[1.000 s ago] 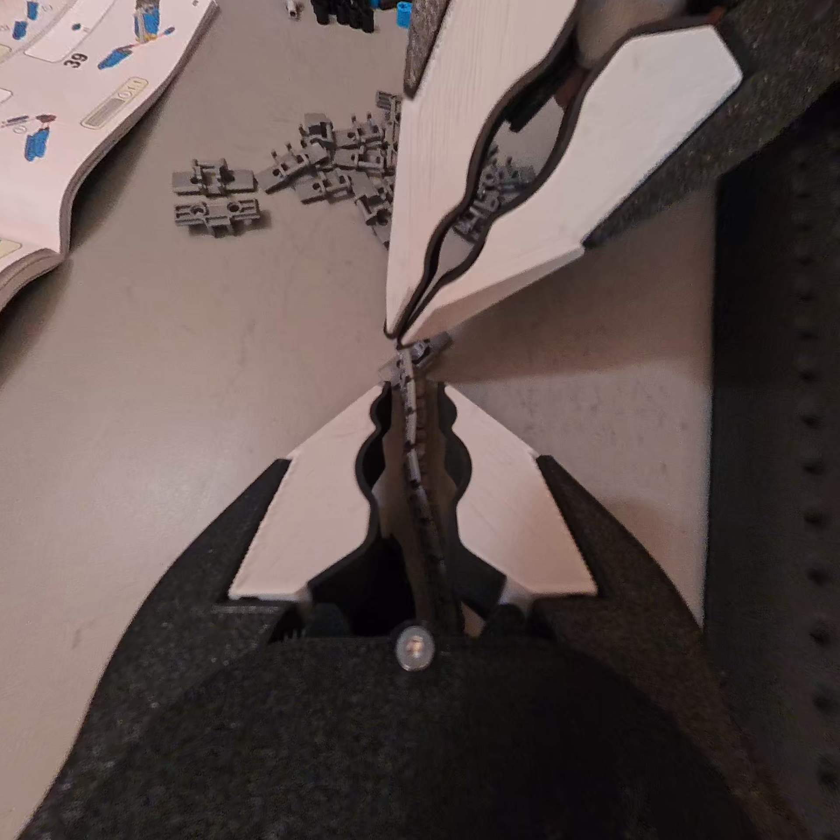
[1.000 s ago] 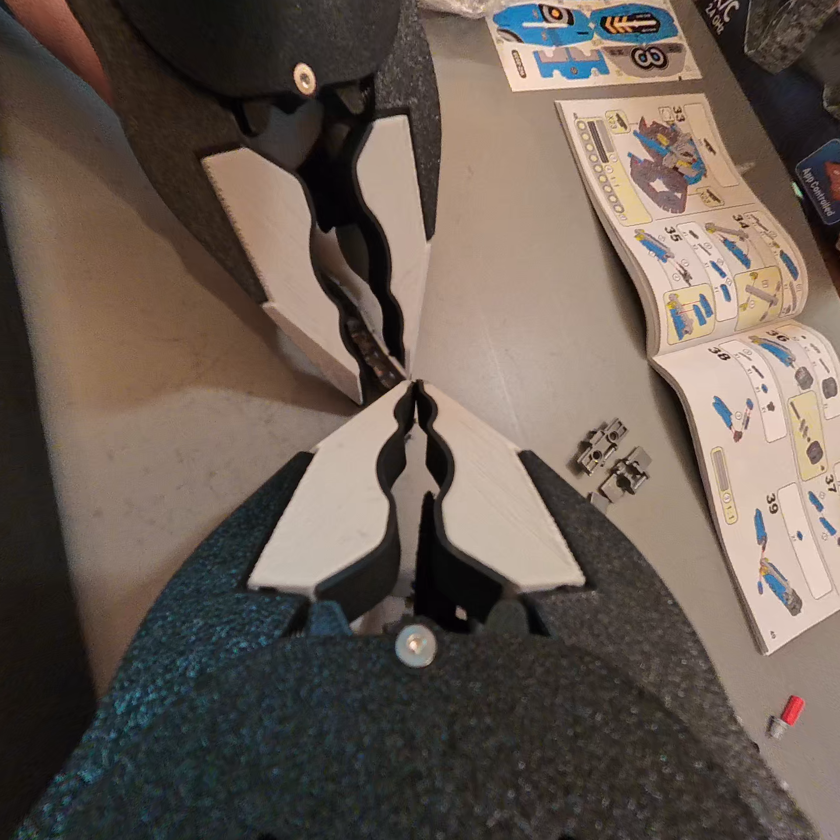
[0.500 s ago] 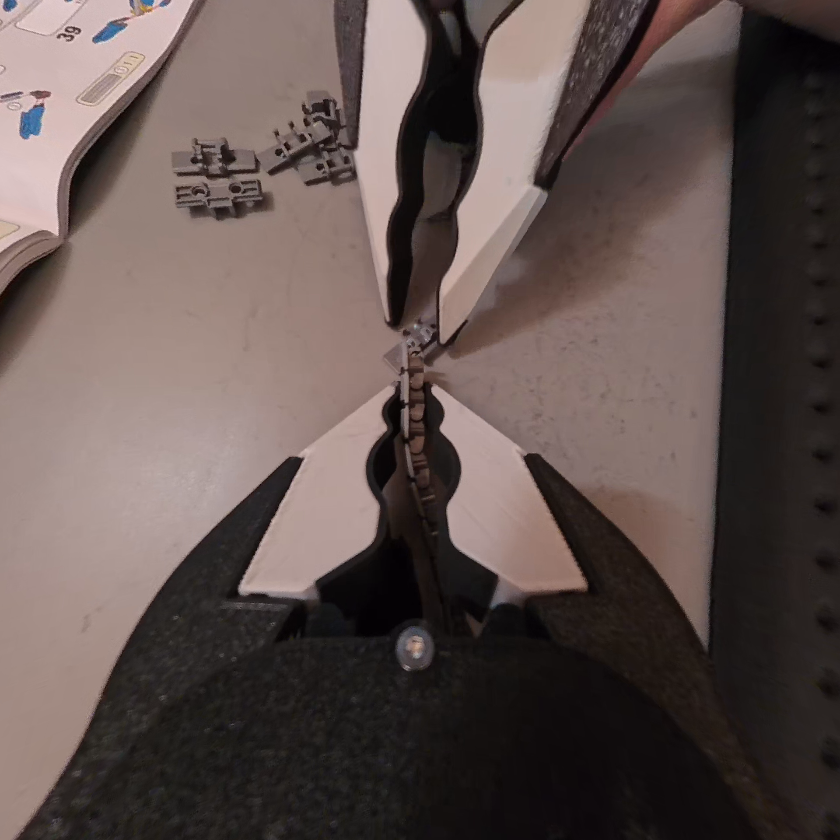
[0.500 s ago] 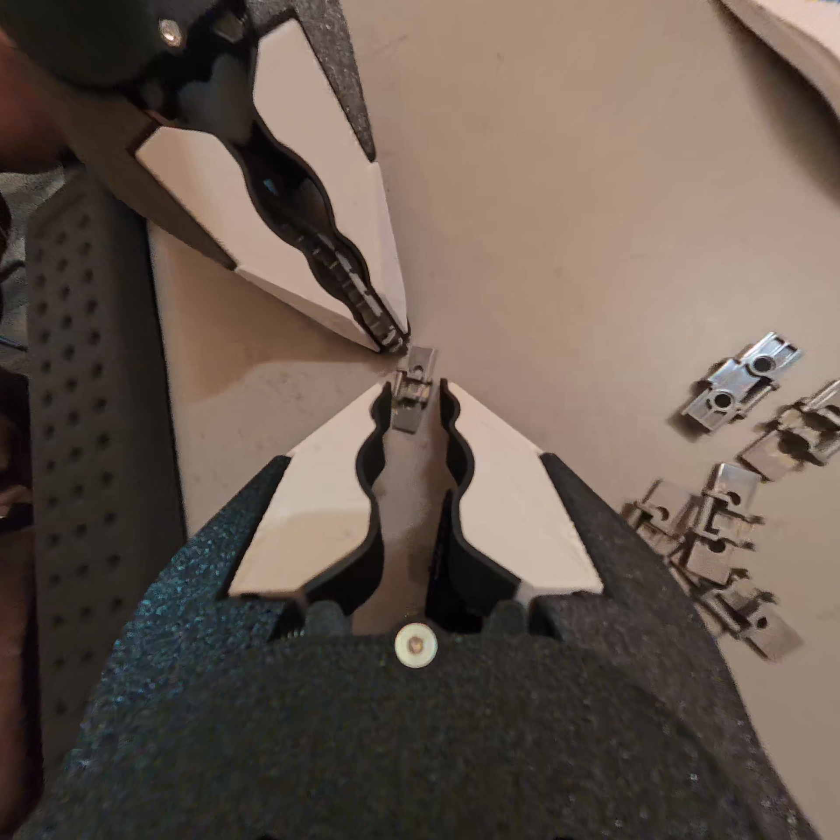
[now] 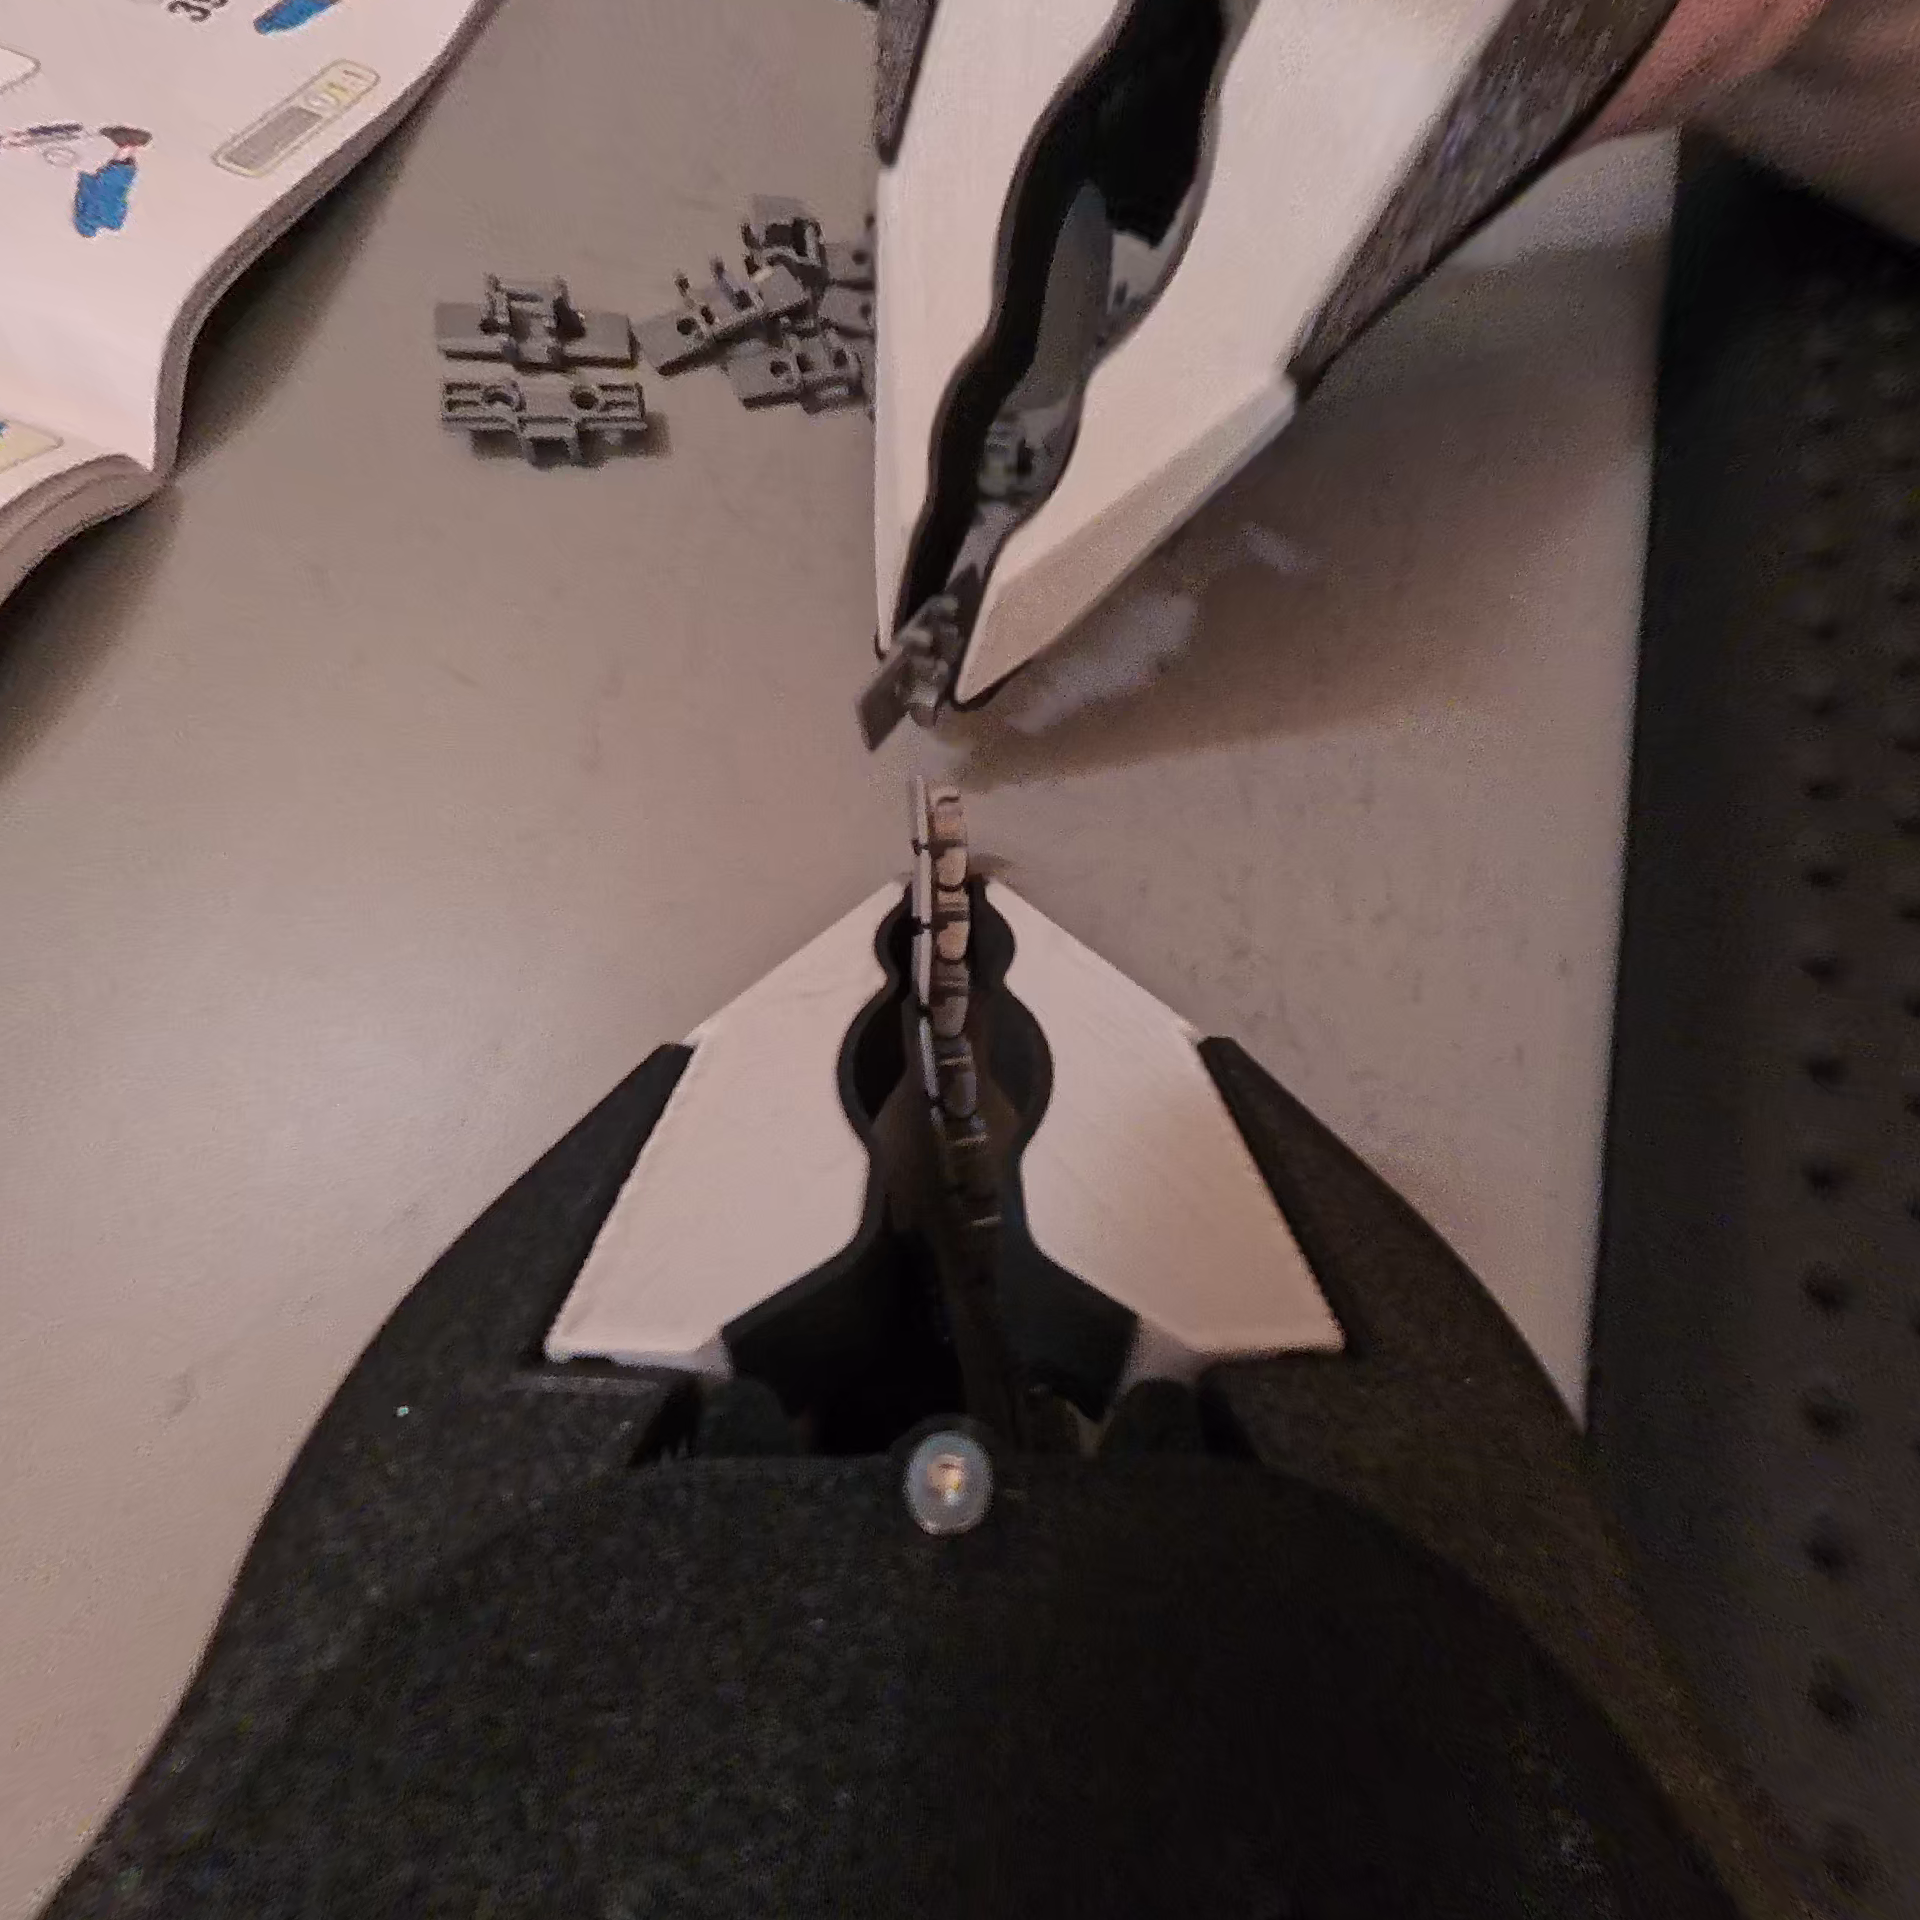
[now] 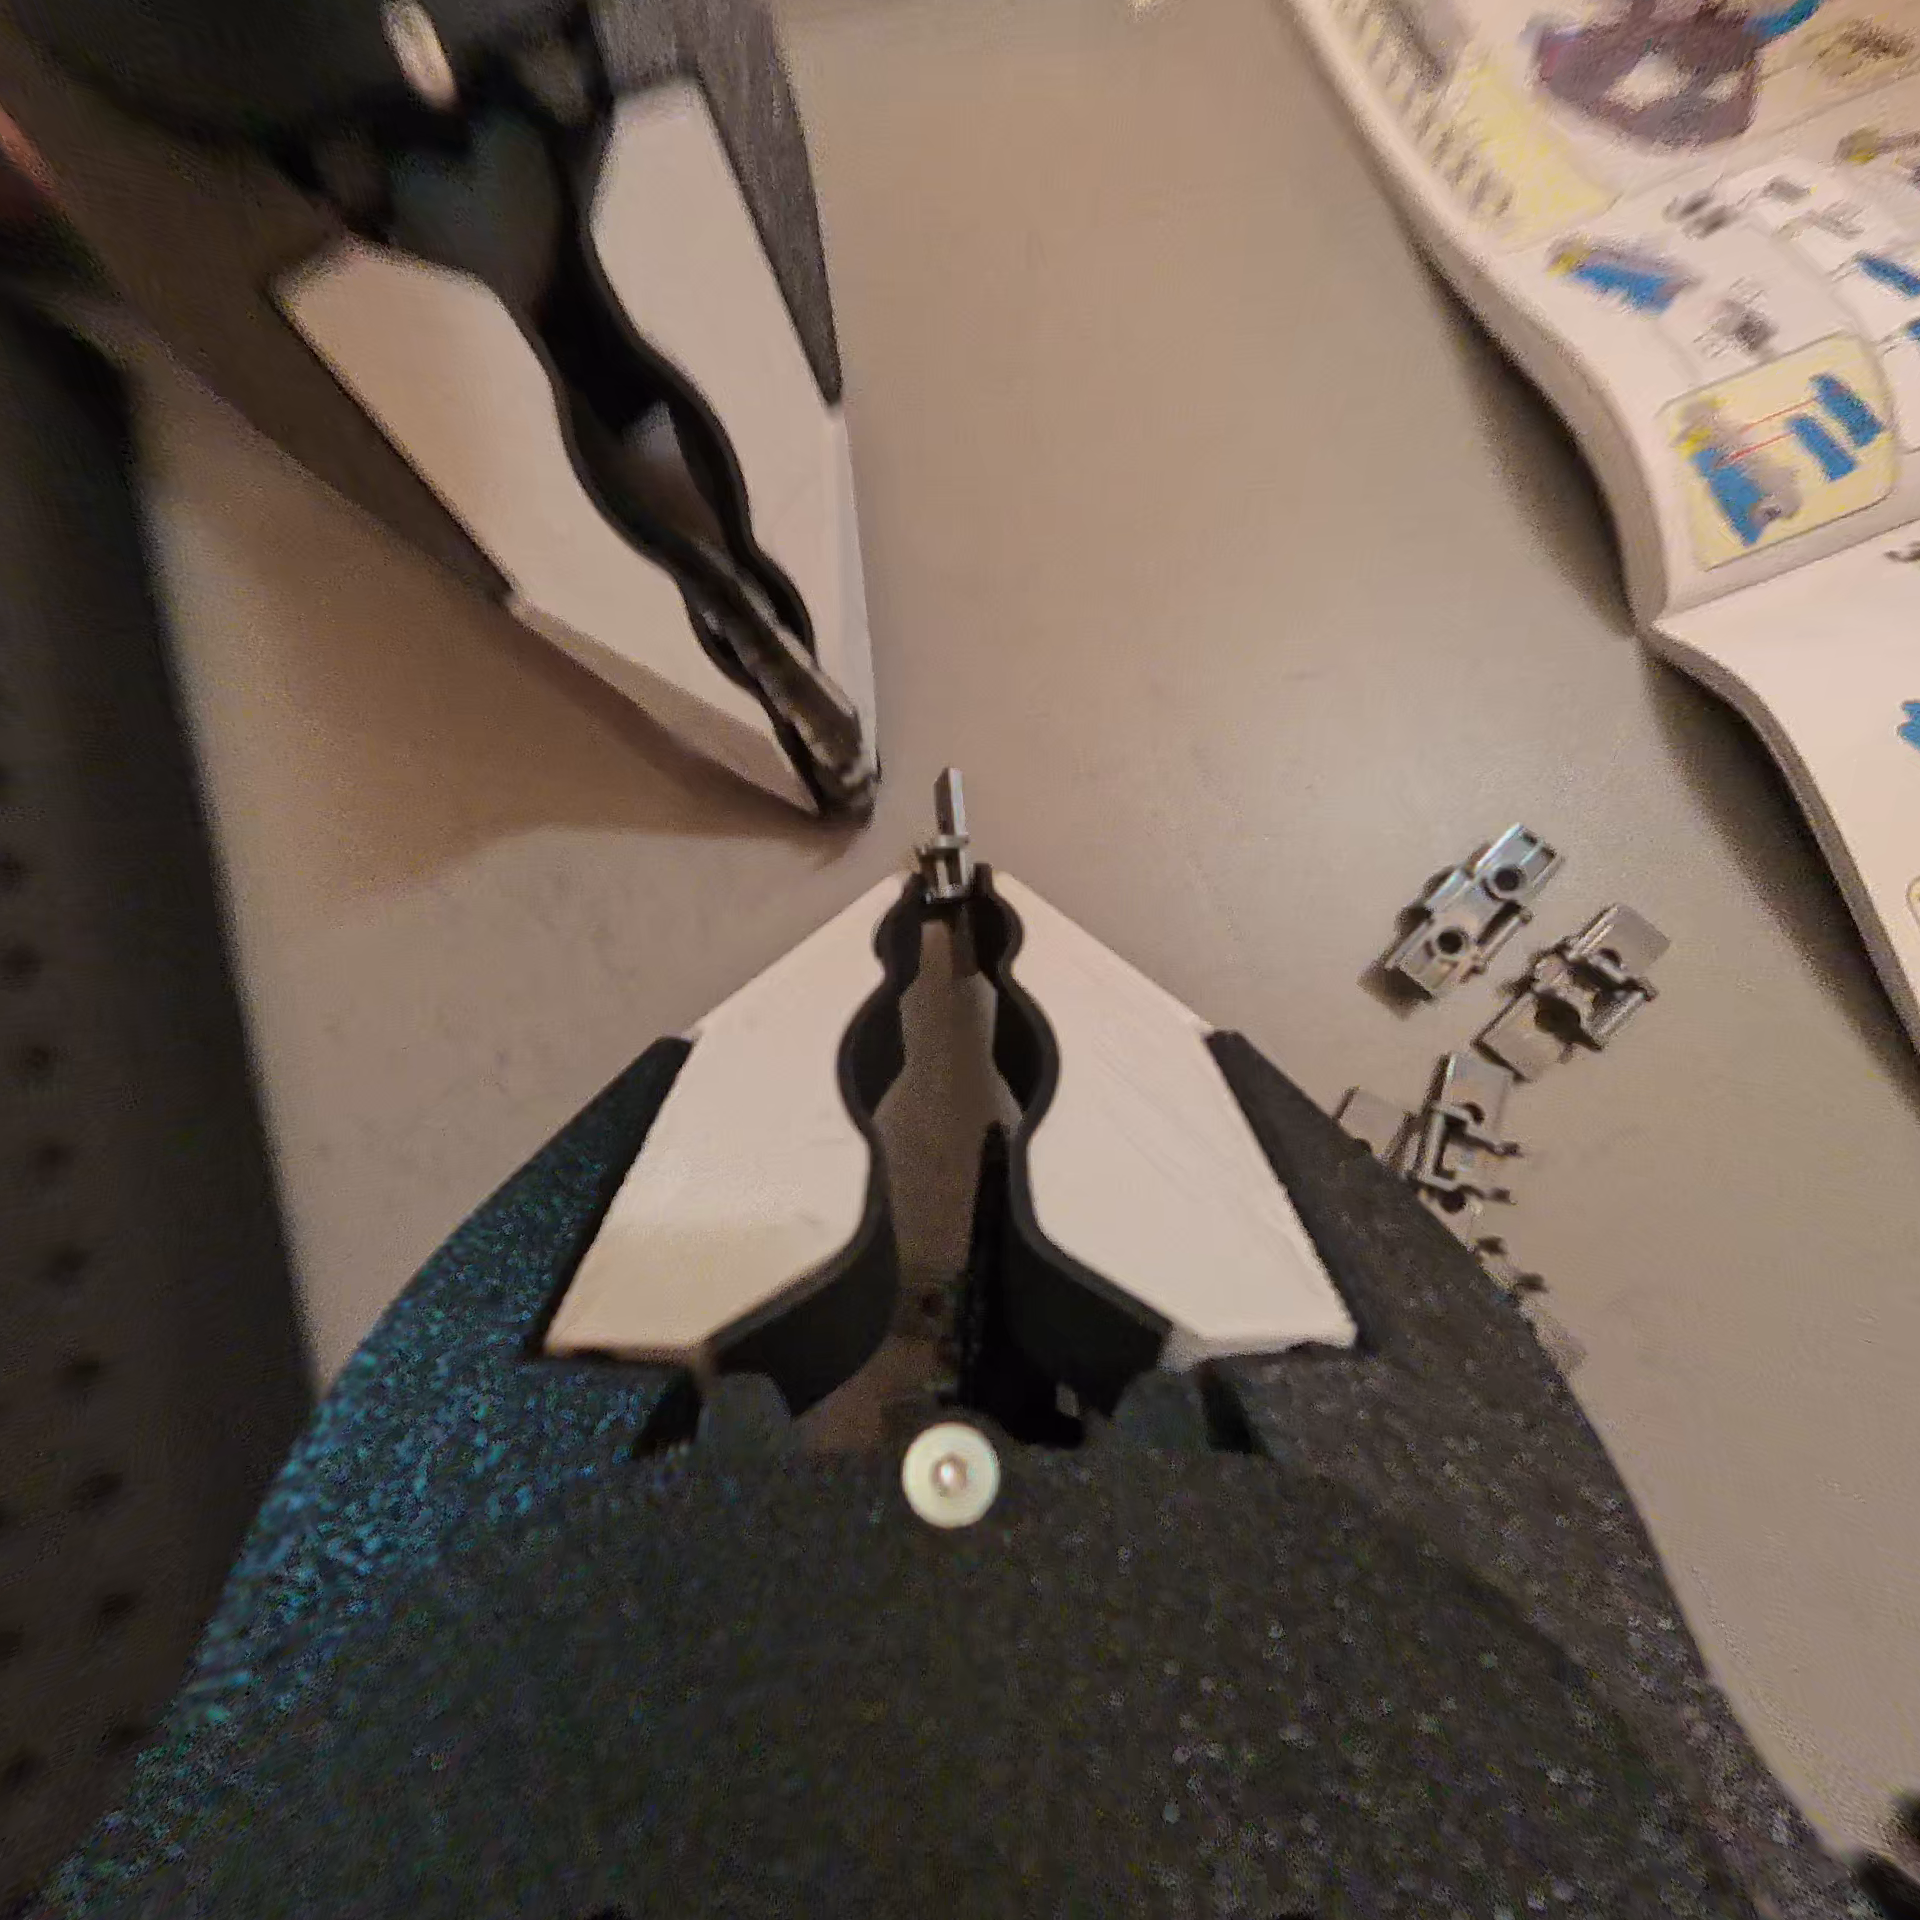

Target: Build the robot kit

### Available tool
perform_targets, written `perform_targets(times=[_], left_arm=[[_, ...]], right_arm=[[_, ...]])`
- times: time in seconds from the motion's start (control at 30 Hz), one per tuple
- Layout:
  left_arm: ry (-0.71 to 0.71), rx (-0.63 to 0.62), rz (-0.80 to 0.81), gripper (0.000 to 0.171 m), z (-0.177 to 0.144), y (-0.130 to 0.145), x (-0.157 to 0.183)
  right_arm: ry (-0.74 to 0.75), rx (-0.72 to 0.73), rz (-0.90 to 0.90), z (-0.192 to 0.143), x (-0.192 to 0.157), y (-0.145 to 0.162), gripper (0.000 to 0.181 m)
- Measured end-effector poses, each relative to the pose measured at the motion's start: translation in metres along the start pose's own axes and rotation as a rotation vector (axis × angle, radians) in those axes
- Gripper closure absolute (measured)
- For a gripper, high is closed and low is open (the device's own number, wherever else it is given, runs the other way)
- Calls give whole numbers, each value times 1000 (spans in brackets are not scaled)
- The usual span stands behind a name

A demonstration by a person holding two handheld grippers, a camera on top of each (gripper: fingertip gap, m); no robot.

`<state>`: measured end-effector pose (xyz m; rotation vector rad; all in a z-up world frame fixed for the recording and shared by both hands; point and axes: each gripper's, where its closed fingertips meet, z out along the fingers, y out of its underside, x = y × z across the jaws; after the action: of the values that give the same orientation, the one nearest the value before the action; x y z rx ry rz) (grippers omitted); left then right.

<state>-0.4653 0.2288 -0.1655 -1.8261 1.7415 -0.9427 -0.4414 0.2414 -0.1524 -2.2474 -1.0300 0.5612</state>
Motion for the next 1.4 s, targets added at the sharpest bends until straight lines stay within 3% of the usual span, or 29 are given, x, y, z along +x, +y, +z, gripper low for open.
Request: perform_targets(times=[0.13,0.27,0.67,0.87,1.0,1.2,1.4], left_arm=[[116,132,-139,164,-13,-18,2],[224,224,-217,164,-24,-31,8],[258,244,-235,164,-26,-32,9],[206,232,-66,164,-25,-31,17],[144,220,45,164,-22,-30,20],[172,229,3,164,-23,-32,19],[175,246,-26,164,-23,-34,19]], right_arm=[[-249,291,191,-24,-21,-42,172],[-197,307,169,-16,-22,-45,172],[-133,293,134,-13,-18,-46,169],[-259,305,191,-12,-16,-38,146],[-446,331,212,-16,-33,-36,165],[-463,331,244,-16,-32,-37,165],[-605,318,469,-18,-32,-37,163]])
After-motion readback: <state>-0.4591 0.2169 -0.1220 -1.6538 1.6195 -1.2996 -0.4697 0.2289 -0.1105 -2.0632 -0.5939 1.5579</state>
